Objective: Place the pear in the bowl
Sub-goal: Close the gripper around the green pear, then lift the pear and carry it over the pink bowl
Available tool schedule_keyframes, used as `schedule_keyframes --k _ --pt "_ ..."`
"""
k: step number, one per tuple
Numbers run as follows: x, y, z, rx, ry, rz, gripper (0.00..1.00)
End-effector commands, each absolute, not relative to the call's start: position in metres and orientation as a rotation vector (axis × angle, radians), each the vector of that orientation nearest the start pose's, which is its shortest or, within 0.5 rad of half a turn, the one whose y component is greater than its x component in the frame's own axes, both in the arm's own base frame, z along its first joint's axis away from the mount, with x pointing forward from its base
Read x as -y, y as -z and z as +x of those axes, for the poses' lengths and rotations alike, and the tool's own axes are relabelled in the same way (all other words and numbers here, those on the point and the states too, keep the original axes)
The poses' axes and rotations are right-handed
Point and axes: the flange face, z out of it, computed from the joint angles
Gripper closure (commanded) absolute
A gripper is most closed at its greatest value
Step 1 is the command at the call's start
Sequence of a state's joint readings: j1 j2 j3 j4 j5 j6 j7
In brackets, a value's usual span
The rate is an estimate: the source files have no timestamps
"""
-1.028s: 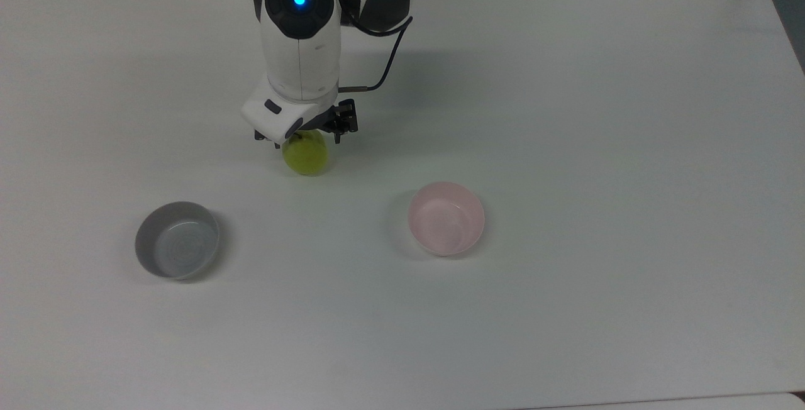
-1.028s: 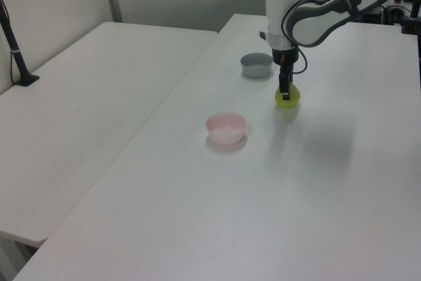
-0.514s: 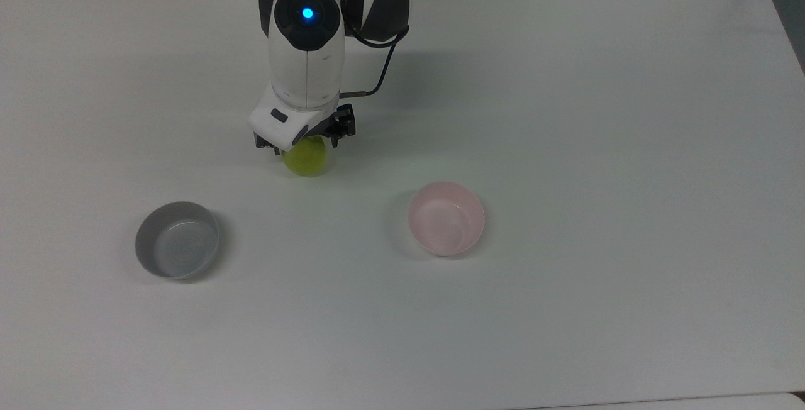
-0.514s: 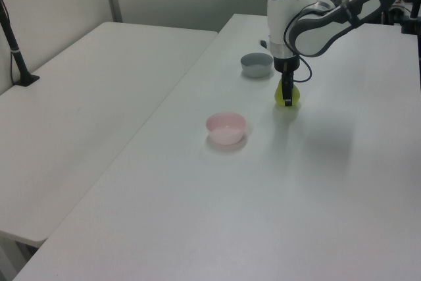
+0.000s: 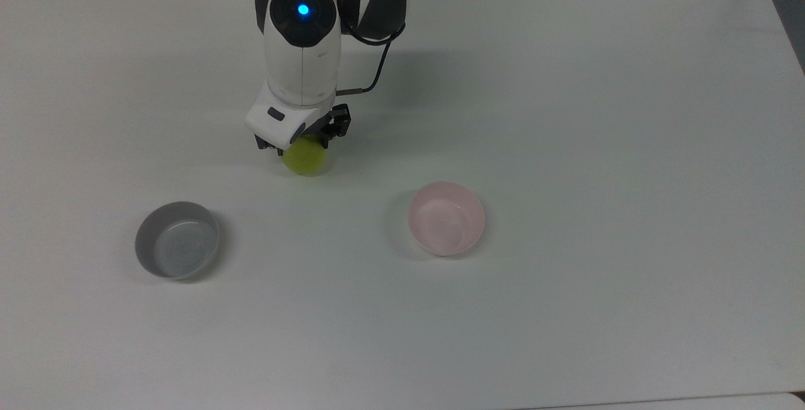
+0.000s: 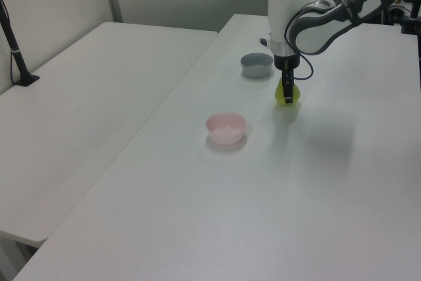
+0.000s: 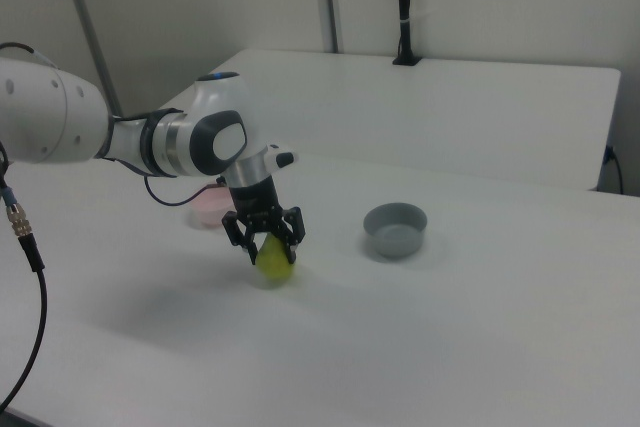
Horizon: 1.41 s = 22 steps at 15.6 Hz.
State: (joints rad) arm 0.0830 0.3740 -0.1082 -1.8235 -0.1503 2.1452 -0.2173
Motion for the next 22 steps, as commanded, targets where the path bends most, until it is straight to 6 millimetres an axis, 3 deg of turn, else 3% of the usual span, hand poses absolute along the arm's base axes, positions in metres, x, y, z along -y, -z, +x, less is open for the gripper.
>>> schedule_keyframes --k 1,2,5,7,9,12,14,17,20,22 --pt "0.015 -0.402 0.625 0.457 -0.041 -3.254 0.69" --pt "0.013 -0.432 0.623 0.437 -0.012 -3.234 0.69" --pt "0.021 -0.481 0.615 0.412 0.032 -3.235 0.69" --pt "0.03 -0.502 0.605 0.413 0.044 -3.24 0.69" --pt "0.03 -0.51 0.605 0.418 0.04 -3.243 0.68" --pt "0.019 -0.513 0.613 0.418 0.064 -3.238 0.68" --pt "-0.009 -0.506 0.625 0.458 0.071 -3.214 0.68" --pt "-0.044 -0.491 0.656 0.353 0.108 -3.164 0.68" --pt "-0.091 -0.486 0.667 0.384 0.157 -3.091 0.68" --pt "-0.119 -0.478 0.676 0.294 0.26 -3.091 0.68"
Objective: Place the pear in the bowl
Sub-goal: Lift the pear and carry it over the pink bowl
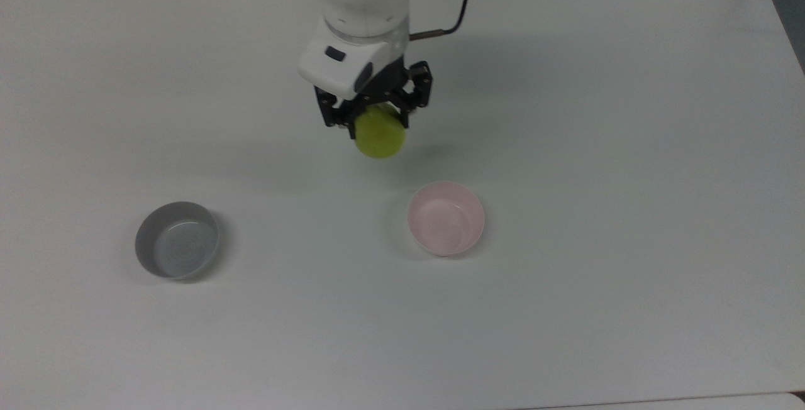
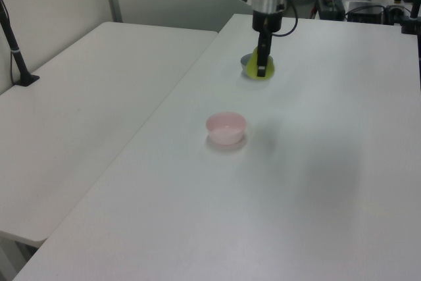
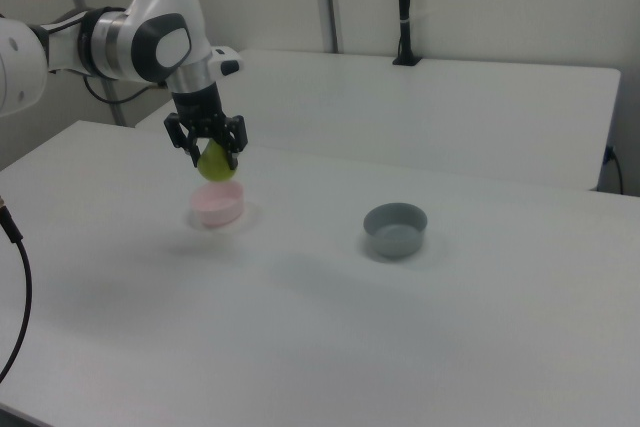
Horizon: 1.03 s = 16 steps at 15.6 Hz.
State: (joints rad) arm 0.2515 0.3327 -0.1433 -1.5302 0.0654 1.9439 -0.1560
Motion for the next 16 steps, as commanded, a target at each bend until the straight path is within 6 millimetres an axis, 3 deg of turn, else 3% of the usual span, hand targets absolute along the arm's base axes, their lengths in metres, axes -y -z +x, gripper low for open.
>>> schedule_keyframes --k 1,4,6,13,16 --pt "-0.134 -0.473 0.682 0.272 0.345 -3.083 0.68" --pt "-0.141 -0.484 0.689 0.263 0.437 -3.076 0.65" --pt "-0.141 -0.469 0.693 0.267 0.411 -3.092 0.64" --pt "-0.173 -0.414 0.695 0.334 0.308 -3.123 0.62" --pt "-0.185 -0.393 0.701 0.337 0.354 -3.121 0.6"
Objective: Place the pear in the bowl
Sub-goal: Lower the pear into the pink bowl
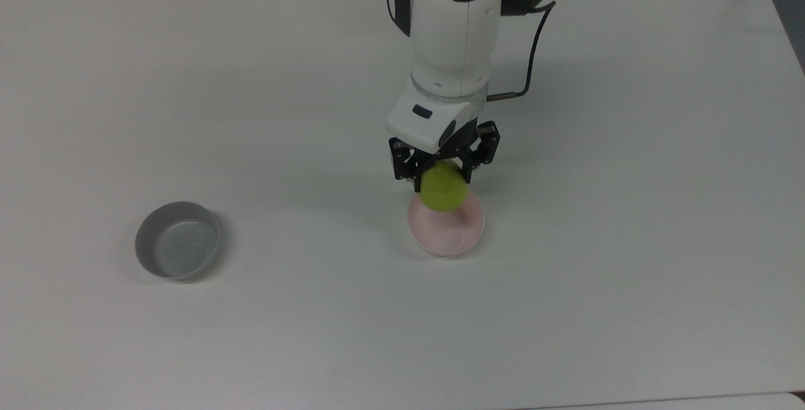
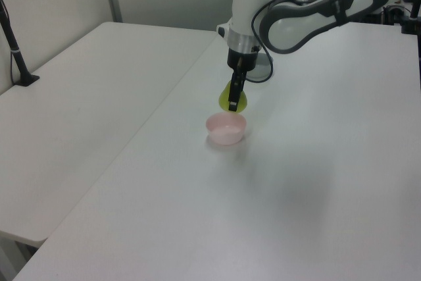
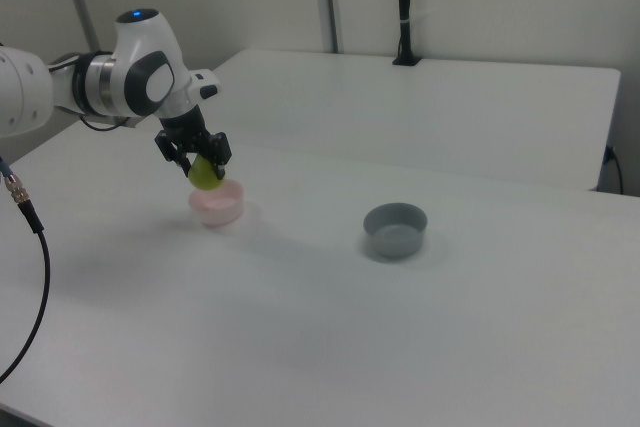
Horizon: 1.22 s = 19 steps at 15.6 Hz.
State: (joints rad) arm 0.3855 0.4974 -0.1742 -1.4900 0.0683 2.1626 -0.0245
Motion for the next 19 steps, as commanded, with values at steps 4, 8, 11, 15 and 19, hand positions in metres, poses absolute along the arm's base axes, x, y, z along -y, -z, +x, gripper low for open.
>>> schedule_keyframes --k 4,8,11,15,19 --pt "-0.188 -0.367 0.706 0.298 0.372 -3.167 0.54" --pt "-0.189 -0.349 0.706 0.329 0.352 -3.195 0.38" --pt "-0.19 -0.347 0.705 0.343 0.348 -3.204 0.18" --pt "-0.19 -0.344 0.705 0.344 0.341 -3.206 0.0" --pt "-0.189 -0.377 0.703 0.318 0.388 -3.178 0.0"
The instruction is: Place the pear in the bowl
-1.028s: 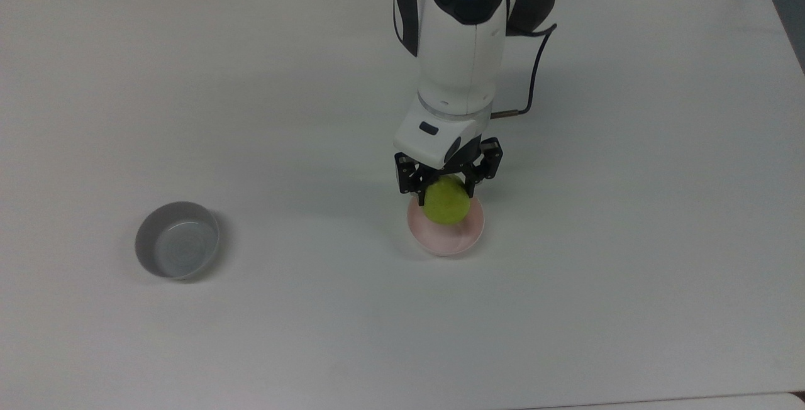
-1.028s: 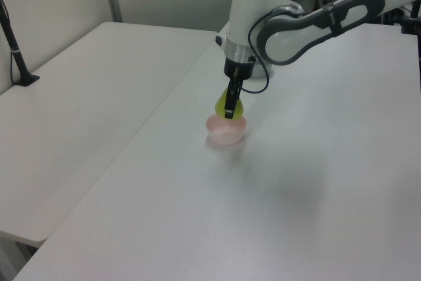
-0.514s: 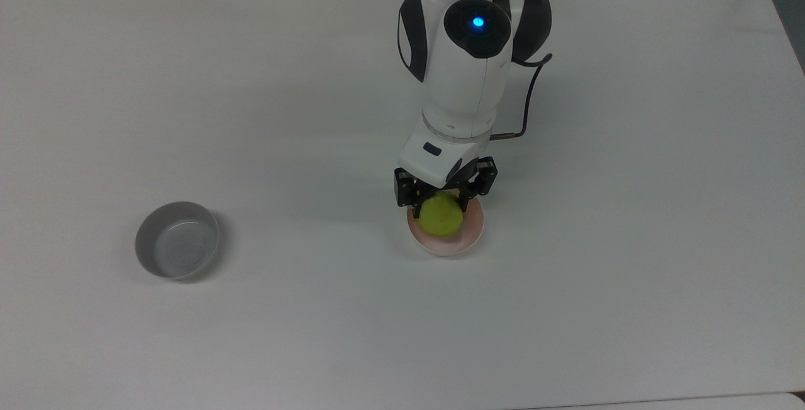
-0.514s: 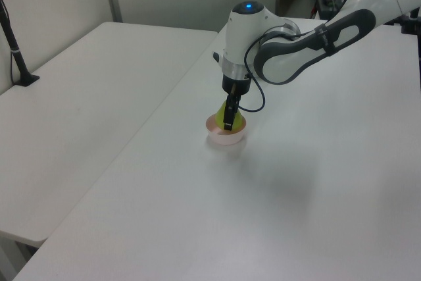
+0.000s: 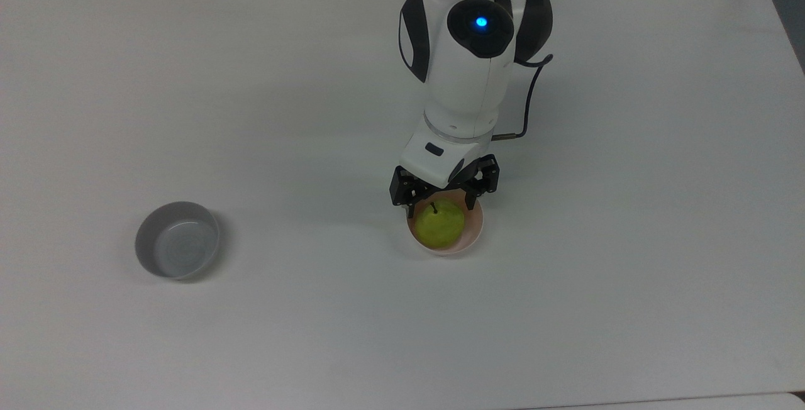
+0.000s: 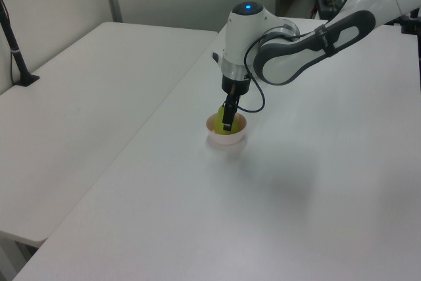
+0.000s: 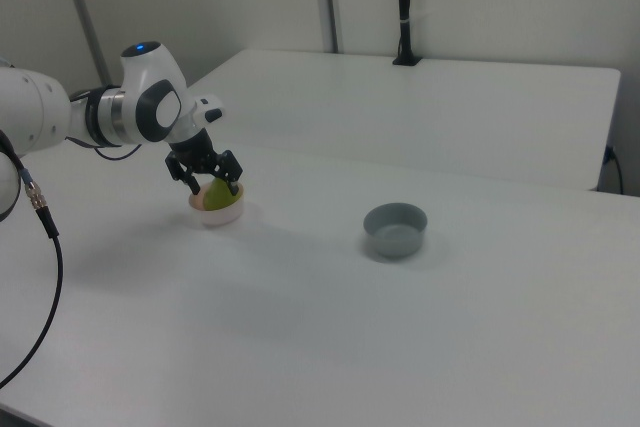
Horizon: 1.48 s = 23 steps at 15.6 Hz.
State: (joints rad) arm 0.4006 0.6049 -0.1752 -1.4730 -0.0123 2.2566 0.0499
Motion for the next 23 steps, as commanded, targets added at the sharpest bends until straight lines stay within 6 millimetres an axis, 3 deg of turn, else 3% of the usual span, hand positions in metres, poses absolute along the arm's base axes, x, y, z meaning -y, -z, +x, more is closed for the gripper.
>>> schedule_keyframes --k 1,5,7,12,17,20,23 --pt "-0.185 -0.392 0.702 0.277 0.415 -3.17 0.0" --pt "-0.162 -0.436 0.692 0.141 0.419 -3.168 0.0" --pt "-0.115 -0.478 0.677 0.027 0.304 -3.184 0.0" --pt "-0.048 -0.537 0.643 -0.113 0.177 -3.186 0.0" --pt "0.012 -0.557 0.611 -0.211 0.107 -3.178 0.0" --pt "0.035 -0.56 0.59 -0.132 0.043 -3.176 0.0" --pt "0.053 -0.561 0.576 -0.16 0.007 -3.166 0.0"
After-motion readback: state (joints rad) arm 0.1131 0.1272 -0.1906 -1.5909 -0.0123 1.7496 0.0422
